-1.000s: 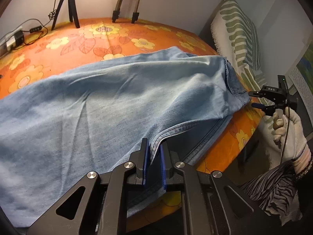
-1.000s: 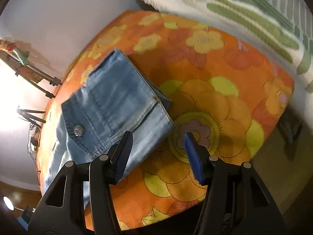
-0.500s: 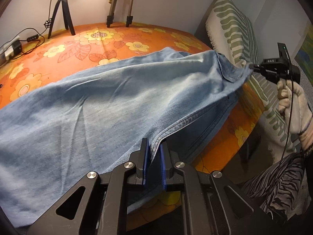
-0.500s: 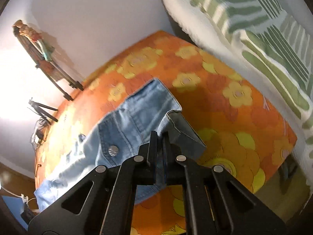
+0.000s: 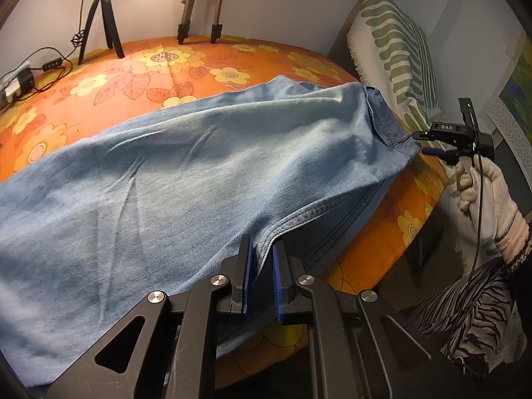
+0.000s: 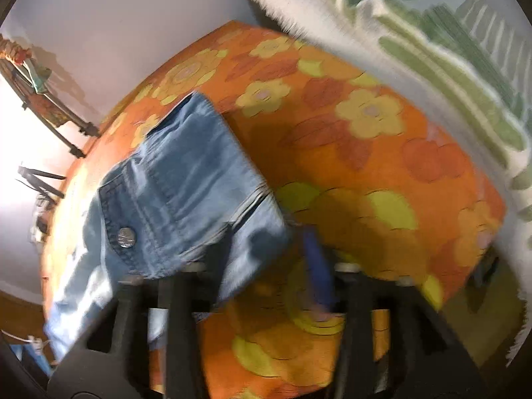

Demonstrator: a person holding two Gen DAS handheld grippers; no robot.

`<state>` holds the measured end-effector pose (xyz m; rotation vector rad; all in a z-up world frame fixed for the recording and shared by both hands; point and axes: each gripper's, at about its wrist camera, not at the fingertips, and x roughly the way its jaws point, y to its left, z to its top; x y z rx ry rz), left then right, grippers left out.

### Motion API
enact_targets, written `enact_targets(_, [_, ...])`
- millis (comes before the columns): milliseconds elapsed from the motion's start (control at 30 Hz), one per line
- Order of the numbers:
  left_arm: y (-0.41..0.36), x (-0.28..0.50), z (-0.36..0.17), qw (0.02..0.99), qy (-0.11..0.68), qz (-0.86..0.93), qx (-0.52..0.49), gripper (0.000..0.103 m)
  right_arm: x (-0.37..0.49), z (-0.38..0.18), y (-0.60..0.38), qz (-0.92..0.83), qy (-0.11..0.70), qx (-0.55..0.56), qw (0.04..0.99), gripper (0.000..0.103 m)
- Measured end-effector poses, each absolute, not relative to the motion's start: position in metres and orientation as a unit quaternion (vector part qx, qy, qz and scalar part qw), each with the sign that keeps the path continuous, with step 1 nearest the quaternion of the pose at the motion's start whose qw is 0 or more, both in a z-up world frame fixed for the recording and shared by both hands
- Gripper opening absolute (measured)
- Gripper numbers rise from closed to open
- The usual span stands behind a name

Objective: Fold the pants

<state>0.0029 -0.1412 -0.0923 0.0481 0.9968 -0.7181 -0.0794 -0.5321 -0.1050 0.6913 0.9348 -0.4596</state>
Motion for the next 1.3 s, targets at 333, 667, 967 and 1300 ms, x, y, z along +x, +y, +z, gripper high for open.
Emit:
enact_targets(333, [-0.137,0.003,-0.089,0.816,0.466,-0.343,0.020,0.009,-0.087,-0.126,-0.521,-0.189,0.401,0.348,0.826,0.063])
enact_targets(667, [-0.140,-0.005,-0.087,0.818,0.456,-0.348,0.040,0.009,-0.078,-0.109,-0.513,-0.179,0.369,0.375,0.831,0.007])
enact_targets(967, [-0.139,-0.008,-0.089,0.806,0.468,-0.360,0.040,0.012,-0.102,-0.038,-0.489,-0.183,0.348,0.316,0.863,0.007])
enact_targets(1300, [-0.128,-0.025,-0.076,0.773,0.479,-0.416,0.003,0.025,-0.101,-0.080,-0.505,-0.211,0.439,0.287,0.825,0.011])
